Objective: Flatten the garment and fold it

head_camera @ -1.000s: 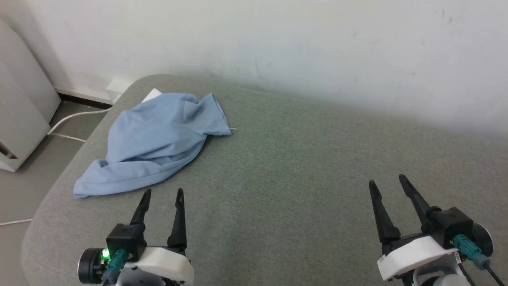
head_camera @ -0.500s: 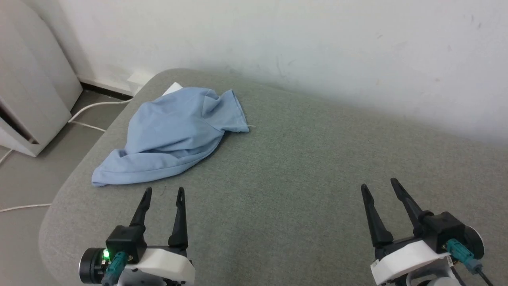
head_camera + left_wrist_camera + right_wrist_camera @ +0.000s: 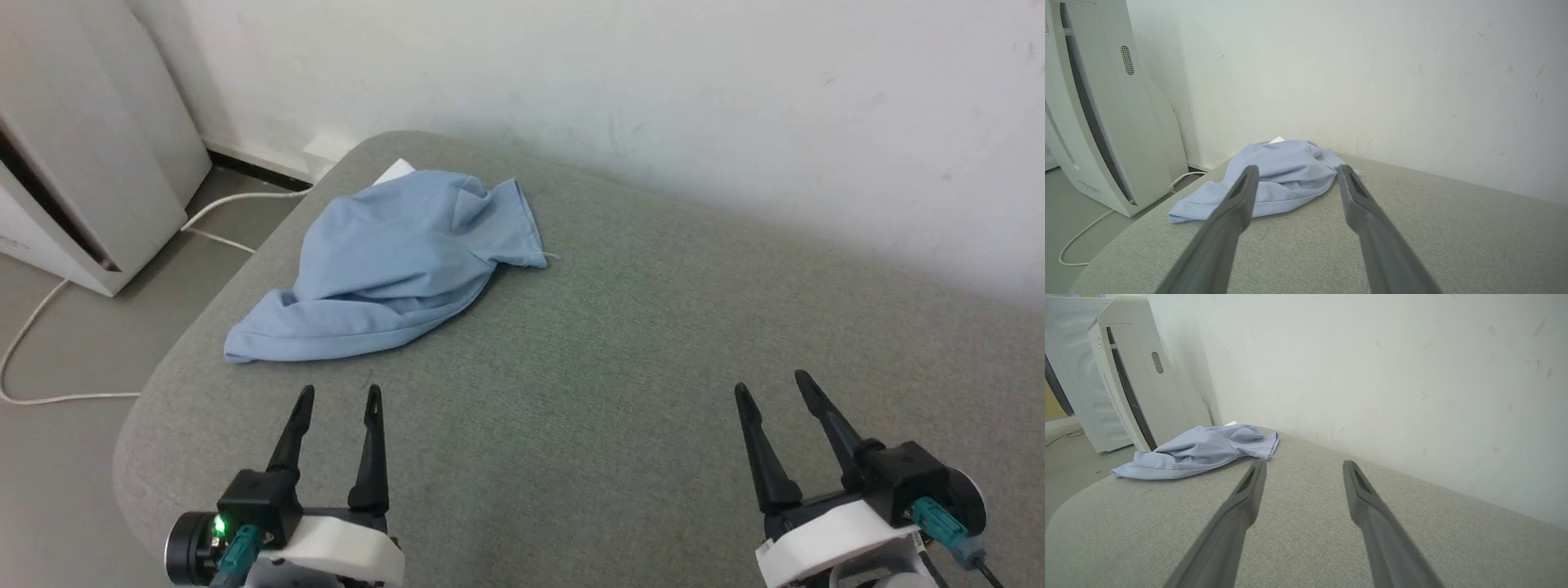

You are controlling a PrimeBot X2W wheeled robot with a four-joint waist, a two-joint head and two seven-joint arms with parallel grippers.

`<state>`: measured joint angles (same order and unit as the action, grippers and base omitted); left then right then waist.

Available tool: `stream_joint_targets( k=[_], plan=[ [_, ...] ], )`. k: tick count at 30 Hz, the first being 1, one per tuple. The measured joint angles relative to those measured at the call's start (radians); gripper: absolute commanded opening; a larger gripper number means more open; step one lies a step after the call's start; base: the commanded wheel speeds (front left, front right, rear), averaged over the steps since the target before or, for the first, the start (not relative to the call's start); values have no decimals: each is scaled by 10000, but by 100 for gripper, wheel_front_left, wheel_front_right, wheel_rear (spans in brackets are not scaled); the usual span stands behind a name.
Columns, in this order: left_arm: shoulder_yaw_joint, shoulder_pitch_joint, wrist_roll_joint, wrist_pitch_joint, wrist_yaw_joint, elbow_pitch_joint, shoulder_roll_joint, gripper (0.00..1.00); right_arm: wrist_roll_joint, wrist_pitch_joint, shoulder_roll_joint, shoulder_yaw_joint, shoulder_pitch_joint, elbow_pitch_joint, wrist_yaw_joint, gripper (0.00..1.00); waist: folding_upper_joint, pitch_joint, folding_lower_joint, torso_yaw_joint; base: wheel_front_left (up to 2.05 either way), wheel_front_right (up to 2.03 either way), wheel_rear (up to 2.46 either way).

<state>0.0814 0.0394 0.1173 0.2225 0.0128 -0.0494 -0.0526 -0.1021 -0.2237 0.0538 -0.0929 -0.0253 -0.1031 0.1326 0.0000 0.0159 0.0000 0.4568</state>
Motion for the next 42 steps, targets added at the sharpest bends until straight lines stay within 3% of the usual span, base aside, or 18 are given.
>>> stream_joint_targets(
  k=[17, 25, 36, 42],
  plan=[
    [8, -58, 614, 343, -33, -295, 2, 100, 247, -330, -8, -84, 55, -13, 0, 100, 0, -592, 0, 202, 0, 0, 0],
    [-518, -1766, 625, 295, -228, -1563, -190, 100, 834, -334, -23, -196, 503, 546, 0, 100, 0, -1493, 1, -224, 0, 0, 0],
    [-1189, -6072, 1331, -2638, -872, -4226, -2011, 100, 765, -324, -42, -462, 1337, 1588, -8, 100, 0, -3166, 3, -1200, 0, 0, 0],
    [-1101, -7773, 1871, -5200, -1260, -5712, -3147, 100, 777, -322, -44, -456, 1594, 1923, -10, 100, -1, -4040, 3, -1899, 0, 0, 0]
  ],
)
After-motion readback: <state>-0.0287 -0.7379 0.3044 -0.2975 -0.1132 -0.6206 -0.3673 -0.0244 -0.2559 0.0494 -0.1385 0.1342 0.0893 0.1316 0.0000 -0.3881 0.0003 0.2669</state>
